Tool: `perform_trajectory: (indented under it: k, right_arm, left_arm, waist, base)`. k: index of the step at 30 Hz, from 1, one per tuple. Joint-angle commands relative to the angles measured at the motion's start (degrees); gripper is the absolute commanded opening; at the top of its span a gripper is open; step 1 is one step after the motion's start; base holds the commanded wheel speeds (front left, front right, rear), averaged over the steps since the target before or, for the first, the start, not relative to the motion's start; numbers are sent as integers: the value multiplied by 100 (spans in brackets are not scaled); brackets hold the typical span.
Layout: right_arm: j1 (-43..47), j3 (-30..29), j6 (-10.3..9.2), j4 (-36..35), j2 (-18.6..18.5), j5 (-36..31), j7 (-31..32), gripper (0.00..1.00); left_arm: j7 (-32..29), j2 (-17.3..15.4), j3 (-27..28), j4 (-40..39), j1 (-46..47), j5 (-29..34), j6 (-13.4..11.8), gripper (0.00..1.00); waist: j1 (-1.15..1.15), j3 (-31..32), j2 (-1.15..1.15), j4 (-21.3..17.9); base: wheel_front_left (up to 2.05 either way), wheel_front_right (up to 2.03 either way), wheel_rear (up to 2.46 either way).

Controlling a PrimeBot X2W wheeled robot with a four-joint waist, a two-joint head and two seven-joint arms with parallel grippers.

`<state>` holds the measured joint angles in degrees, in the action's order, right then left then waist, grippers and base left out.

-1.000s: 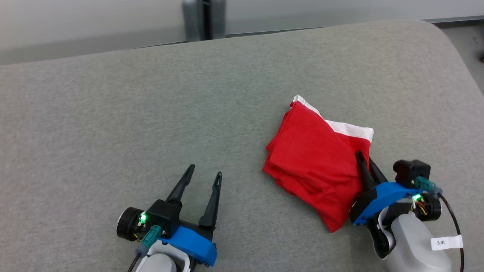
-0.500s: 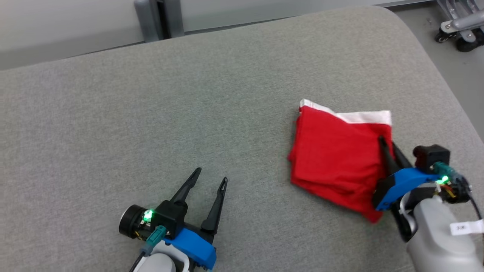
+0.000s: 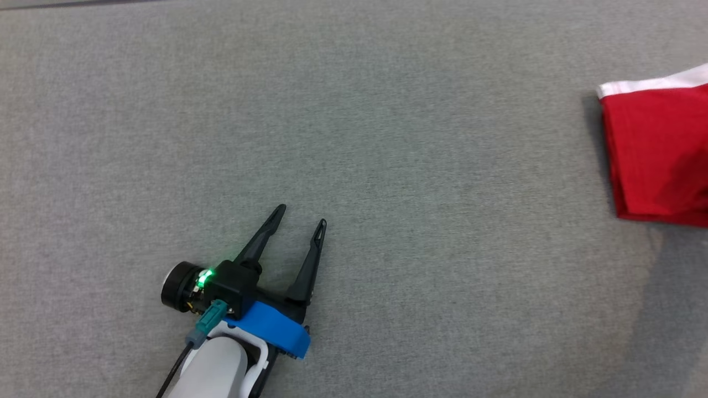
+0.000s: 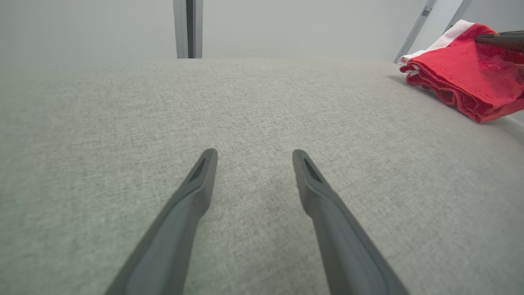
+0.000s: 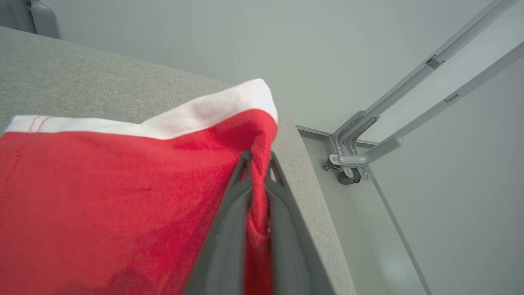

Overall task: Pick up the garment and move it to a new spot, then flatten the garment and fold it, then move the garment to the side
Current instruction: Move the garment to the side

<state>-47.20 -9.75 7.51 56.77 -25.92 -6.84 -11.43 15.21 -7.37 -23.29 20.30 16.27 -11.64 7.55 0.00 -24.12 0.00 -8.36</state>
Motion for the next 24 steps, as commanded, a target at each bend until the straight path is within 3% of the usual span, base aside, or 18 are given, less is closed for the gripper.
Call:
perform_trajectory:
  k: [1, 5, 10, 11, 12, 18, 24]
  right_arm:
    - [-153, -92, -3, 43, -101, -92, 64, 0]
    - [-392, -782, -4, -87, -461, -577, 343, 0]
    - [-506, -1563, -4, -349, -539, -1122, 535, 0]
    - [-543, -1763, -4, -462, -499, -1221, 521, 25]
    - [-563, -1889, -4, -578, -410, -1349, 483, 100]
    - [-645, -2323, -4, -1106, 298, -1857, 34, 100]
    - [-488, -1936, -4, -1205, 1150, -1607, -355, 100]
  left_arm:
    - [-13, -55, 62, 53, 60, -34, -13, 100]
    - [-14, 20, 127, -1, 160, -1, -16, 100]
    - [-18, 16, 134, 28, 254, 6, -18, 100]
    - [-19, 18, 151, 39, 263, 2, -18, 100]
    - [-19, 18, 161, 51, 273, -7, -18, 100]
    - [-20, 15, 314, 144, 236, 11, -18, 100]
    - [-12, 147, 671, 139, 108, 147, -16, 100]
  waist:
    - [0, -247, 0, 266]
    - [0, -416, 0, 520]
    - [0, -523, 0, 653]
    - [0, -534, 0, 664]
    - [0, -542, 0, 673]
    - [0, -440, 0, 632]
    - [0, -92, 0, 599]
  base:
    - [0, 0, 0]
    - [0, 0, 0]
    - [0, 0, 0]
    - [0, 0, 0]
    - [0, 0, 0]
    - [0, 0, 0]
    - [0, 0, 0]
